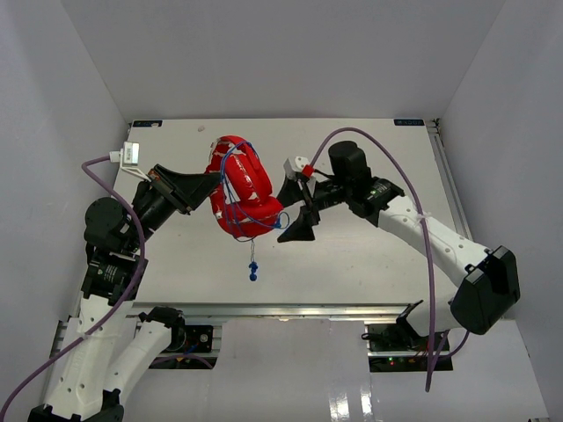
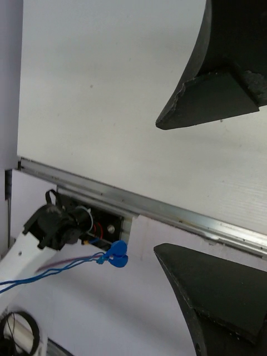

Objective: Wrap the headphones

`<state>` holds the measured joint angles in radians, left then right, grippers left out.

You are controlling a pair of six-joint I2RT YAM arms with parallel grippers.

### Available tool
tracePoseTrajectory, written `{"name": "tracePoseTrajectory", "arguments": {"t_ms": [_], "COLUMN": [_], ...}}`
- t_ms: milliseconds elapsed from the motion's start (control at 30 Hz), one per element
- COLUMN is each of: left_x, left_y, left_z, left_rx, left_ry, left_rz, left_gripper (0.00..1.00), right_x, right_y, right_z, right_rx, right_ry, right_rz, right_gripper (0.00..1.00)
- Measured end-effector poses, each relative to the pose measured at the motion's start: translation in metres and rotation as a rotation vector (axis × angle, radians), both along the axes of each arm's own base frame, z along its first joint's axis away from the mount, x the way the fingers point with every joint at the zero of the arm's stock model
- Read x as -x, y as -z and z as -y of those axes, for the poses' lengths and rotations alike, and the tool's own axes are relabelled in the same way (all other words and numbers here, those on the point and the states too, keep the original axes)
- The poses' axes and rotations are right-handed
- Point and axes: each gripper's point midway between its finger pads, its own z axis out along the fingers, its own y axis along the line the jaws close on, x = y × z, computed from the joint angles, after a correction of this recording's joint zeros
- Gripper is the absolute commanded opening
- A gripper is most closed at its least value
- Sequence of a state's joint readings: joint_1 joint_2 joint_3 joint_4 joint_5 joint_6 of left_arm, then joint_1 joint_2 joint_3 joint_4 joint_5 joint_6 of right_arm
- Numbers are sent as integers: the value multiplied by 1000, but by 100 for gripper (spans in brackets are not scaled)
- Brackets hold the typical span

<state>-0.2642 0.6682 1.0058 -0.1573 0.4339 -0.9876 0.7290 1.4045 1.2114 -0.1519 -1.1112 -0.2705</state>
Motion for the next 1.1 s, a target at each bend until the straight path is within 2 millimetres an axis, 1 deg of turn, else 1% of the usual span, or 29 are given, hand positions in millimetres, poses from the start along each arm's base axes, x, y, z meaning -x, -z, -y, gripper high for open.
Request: {"name": "tracePoseTrajectory", "arguments": {"t_ms": [100,167,200,233,267,300,367,400,433,533,667,867,967,1100], "left_x": [0,0,0,0,0,0,-1,-1,-2,-3,-4,-2,0,2], "left_y": [0,0,0,0,0,0,0,1,1,2,2,1,-1,-3], "left_z": [0,0,0,0,0,0,0,0,1,1,1,0,-1,-2], "left_rx": [4,6,6,7,7,6,6,5,5,4,3,6,8,11], "left_ry": [1,1,1,1,1,1,1,1,1,1,1,-3,-4,-6], "left_rz": [-3,-5,-5,-6,-6,-7,-8,-9,-11,-14,-16,-11,-3,6], "left_gripper": [0,0,0,0,0,0,0,0,0,0,0,0,0,0], "right_x": [28,42,47,51,54,54,54,53,52,48,40,32,30,30], "right_y": [-4,-7,-9,-11,-14,-16,-18,-18,-17,-14,-11,7,11,10], "right_z": [-8,-12,-14,-17,-19,-23,-28,-31,-32,-36,-37,-31,-29,-27], "right_rx": [-14,-21,-25,-29,-32,-37,-41,-41,-43,-33,-29,0,7,2], "right_ry": [-101,-162,-187,-208,-222,-228,-234,-236,-235,-212,-180,-135,-124,-123], "right_rz": [-25,-45,-50,-53,-53,-51,-54,-57,-56,-67,-67,-88,-94,-91], "right_gripper": [94,94,92,87,81,65,29,22,19,19,23,25,23,17]}}
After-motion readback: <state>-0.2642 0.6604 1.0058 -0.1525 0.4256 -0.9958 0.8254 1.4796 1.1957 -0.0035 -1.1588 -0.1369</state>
